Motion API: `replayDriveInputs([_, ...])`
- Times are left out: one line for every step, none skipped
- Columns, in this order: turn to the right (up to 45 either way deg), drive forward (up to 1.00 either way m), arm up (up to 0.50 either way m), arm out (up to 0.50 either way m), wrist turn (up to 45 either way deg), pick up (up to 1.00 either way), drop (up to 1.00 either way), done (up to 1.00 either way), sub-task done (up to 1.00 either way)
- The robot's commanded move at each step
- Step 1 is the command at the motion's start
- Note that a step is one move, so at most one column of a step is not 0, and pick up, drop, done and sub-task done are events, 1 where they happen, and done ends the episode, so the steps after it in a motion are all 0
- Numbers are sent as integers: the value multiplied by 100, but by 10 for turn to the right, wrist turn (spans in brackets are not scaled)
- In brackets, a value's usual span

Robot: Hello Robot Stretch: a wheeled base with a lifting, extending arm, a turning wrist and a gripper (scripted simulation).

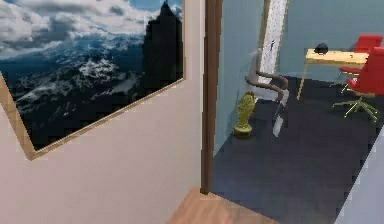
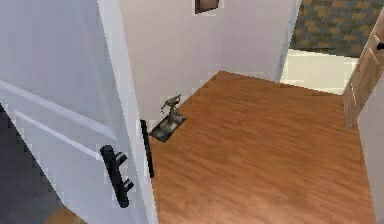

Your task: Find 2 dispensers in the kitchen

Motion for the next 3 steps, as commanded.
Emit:
replayDriveInputs([210, 0, 0, 0, 0, 0, 0, 0, 0])
replayDriveInputs([0, 100, 0, 0, 0, 0, 0, 0, 0])
replayDriveInputs([30, 0, 0, 0, 0, 0, 0, 0, 0])
